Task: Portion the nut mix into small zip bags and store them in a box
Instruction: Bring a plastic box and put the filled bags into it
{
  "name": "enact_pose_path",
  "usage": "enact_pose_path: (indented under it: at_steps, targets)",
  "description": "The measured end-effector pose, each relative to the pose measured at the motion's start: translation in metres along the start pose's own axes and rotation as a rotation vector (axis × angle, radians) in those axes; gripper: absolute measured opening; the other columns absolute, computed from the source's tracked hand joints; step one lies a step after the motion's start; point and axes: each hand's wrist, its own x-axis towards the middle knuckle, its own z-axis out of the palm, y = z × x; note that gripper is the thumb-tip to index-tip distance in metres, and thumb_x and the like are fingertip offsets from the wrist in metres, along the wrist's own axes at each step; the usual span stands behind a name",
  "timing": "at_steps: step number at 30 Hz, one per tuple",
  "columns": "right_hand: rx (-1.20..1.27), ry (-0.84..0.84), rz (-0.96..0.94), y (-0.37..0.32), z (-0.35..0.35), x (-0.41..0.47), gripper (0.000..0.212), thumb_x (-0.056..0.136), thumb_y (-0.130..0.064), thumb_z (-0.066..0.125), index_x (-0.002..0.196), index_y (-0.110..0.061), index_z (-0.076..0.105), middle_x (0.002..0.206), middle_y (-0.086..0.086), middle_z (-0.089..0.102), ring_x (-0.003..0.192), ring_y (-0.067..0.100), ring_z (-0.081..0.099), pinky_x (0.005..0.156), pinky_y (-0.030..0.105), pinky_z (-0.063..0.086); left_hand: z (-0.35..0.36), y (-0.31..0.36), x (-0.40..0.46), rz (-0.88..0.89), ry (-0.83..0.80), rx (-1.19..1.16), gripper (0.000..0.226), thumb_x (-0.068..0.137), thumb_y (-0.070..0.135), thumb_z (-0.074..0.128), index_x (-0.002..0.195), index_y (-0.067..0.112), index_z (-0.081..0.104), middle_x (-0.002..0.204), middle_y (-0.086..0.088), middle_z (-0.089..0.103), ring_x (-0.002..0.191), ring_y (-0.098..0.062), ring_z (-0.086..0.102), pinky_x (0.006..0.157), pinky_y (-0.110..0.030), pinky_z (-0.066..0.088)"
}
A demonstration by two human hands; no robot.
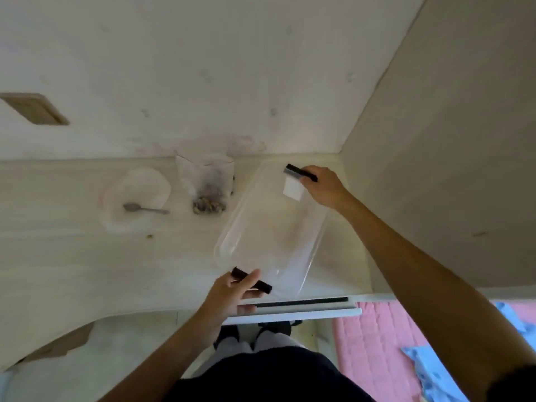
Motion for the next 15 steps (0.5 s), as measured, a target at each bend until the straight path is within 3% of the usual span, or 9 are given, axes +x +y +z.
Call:
enact_pose_path:
  at_steps: [4, 10, 15]
  targets:
    - [-0.208, -0.140, -0.086, -0.020, 0.023, 0.044, 0.032, 0.106, -0.022, 0.044, 0.130, -0.017, 0.065, 0.110, 0.013, 0.071, 0.094, 0.034, 0.066, 0.078, 0.040, 0.050, 0.031, -0.010, 0.005, -0.110, -0.034, -0.169, 0.063, 0.075, 0.048, 0.081, 0.117, 0.003, 0.073, 0.107, -0.010, 0.080, 0.101, -0.022, 0.078, 0.083, -0.037, 0.062]
    - [-0.428, -0.141, -0.188, -0.024, 0.045, 0.067, 0.040, 0.106, -0.025, 0.038, 0.141, -0.029, 0.057, 0.124, 0.007, 0.067, 0.110, 0.033, 0.062, 0.090, 0.041, 0.045, 0.060, -0.007, 0.017, -0.139, -0.072, -0.297, 0.073, 0.069, 0.049, 0.086, 0.125, 0.004, 0.068, 0.115, -0.008, 0.079, 0.106, -0.023, 0.076, 0.084, -0.039, 0.062]
    - [-0.361, -0.163, -0.235, -0.032, 0.032, 0.058, 0.055, 0.101, -0.035, 0.058, 0.151, -0.015, 0.045, 0.143, 0.014, 0.056, 0.131, 0.035, 0.052, 0.108, 0.042, 0.040, 0.033, -0.006, 0.002, -0.191, -0.129, -0.150, 0.075, 0.079, 0.064, 0.079, 0.130, 0.012, 0.062, 0.120, -0.005, 0.077, 0.105, -0.024, 0.077, 0.083, -0.039, 0.063]
